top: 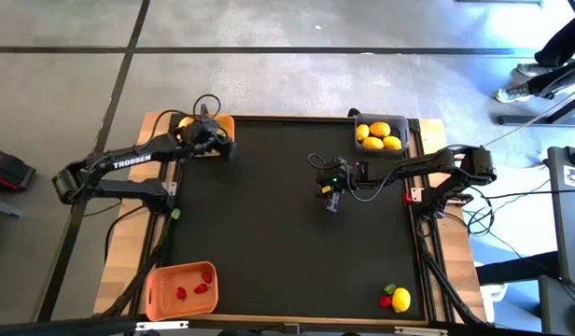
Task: Sort produce into baskets
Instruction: Put the green bell pepper into the yellow bin
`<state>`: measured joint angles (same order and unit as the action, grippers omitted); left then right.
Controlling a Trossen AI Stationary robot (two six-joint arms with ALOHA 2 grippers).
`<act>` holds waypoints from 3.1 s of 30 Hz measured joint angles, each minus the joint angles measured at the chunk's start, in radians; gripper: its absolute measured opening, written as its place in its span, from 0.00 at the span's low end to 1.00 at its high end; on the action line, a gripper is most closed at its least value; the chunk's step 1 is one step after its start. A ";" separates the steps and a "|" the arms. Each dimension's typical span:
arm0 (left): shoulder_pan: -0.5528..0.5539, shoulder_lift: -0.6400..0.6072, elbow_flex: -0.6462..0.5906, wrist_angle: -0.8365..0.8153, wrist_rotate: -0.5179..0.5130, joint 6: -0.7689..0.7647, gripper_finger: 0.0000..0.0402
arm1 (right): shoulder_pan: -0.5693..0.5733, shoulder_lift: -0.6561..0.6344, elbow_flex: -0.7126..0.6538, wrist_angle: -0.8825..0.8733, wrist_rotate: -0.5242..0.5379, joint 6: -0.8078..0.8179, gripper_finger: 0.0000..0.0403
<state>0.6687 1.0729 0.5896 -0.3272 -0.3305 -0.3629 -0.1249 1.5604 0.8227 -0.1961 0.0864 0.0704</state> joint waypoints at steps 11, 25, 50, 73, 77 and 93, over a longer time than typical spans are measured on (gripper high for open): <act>0.084 0.065 0.000 0.012 -0.003 0.088 0.13 | 0.000 0.000 0.000 0.016 0.000 -0.019 0.43; 0.069 0.086 0.079 -0.174 -0.006 0.081 0.48 | 0.000 0.000 0.000 0.016 -0.018 -0.020 0.43; -0.451 0.088 0.296 -0.779 0.171 -0.163 0.50 | 0.000 -0.001 0.000 0.016 -0.078 -0.015 0.43; -0.671 0.511 0.272 -1.104 0.380 -0.230 0.50 | 0.000 -0.001 0.001 0.016 -0.078 -0.015 0.43; -0.671 0.562 0.232 -1.089 0.424 -0.238 0.50 | 0.000 -0.001 0.001 0.015 -0.079 -0.015 0.43; -0.684 0.662 0.209 -1.099 0.426 -0.230 0.51 | 0.000 -0.001 0.001 0.020 -0.079 -0.015 0.43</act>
<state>-0.0158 1.7351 0.7986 -1.4258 0.0956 -0.5925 -0.1249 1.5597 0.8238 -0.1757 0.0078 0.0551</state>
